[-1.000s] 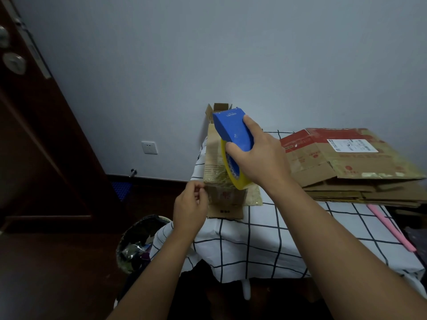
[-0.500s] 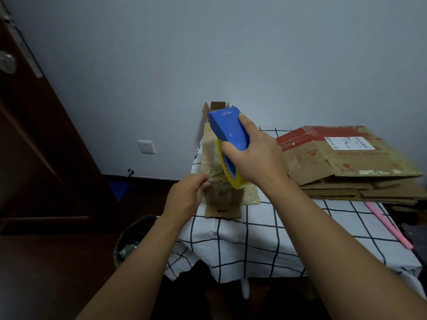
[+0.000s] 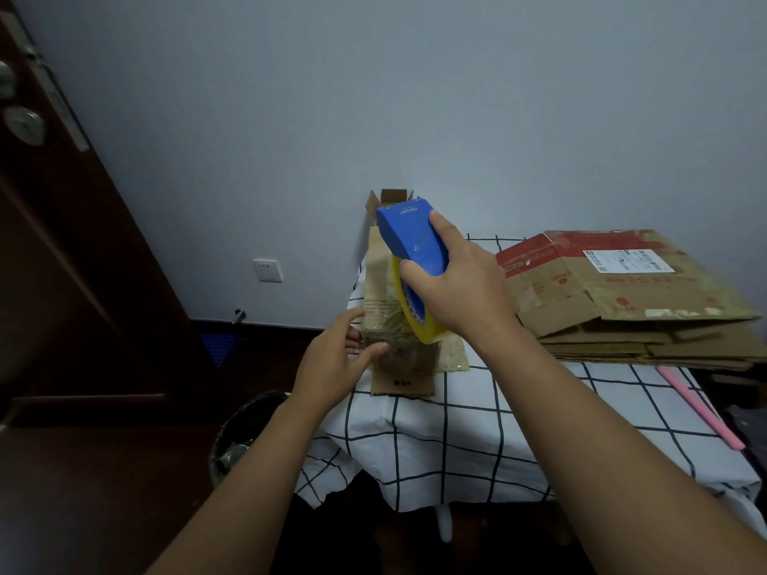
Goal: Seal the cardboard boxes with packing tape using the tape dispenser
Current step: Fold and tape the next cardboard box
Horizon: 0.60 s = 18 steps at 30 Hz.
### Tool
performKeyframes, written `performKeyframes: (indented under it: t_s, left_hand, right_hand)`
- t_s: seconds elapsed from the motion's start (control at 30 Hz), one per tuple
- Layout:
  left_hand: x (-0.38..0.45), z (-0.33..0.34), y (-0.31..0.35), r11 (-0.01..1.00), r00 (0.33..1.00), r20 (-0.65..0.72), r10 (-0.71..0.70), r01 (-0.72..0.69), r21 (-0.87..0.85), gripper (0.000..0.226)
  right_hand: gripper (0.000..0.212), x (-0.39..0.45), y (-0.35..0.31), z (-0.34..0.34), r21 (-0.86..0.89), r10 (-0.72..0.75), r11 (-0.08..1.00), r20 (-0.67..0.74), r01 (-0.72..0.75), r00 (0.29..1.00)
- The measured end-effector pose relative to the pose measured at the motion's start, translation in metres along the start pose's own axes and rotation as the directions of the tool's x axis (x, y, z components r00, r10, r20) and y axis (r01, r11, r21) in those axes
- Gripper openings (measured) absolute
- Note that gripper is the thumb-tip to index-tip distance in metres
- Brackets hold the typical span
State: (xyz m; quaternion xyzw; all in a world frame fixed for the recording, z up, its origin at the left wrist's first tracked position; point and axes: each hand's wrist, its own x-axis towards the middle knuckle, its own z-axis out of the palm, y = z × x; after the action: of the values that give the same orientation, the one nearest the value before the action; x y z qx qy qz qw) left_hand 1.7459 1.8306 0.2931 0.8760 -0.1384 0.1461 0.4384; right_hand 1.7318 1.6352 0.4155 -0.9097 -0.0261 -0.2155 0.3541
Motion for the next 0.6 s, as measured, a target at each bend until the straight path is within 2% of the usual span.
performKeyframes:
  t_s: [0.17,0.3,0.47,0.6]
  left_hand:
    - [-0.001,0.003,-0.010,1.000,0.997,-0.072,-0.013,0.012,-0.015,0.021]
    - [-0.004,0.010,-0.008,0.998,0.989,-0.145,-0.039,0.032,-0.052,0.017]
    - [-0.014,0.029,0.001,0.954,0.921,-0.309,-0.239,0.164,-0.249,0.006]
    - [-0.021,0.044,0.014,0.979,0.896,-0.410,-0.170,0.107,-0.171,0.018]
  right_hand:
    - [0.075,0.001,0.001,-0.001,0.004,0.006,1.000,0.000,-0.006,1.000]
    - [0.074,0.000,0.001,0.000,-0.001,-0.002,1.000,-0.001,0.002,1.000]
    - [0.074,0.001,0.001,0.000,0.007,0.003,1.000,-0.004,-0.003,1.000]
    - [0.073,0.001,0.001,0.001,0.010,-0.005,1.000,-0.011,0.005,1.000]
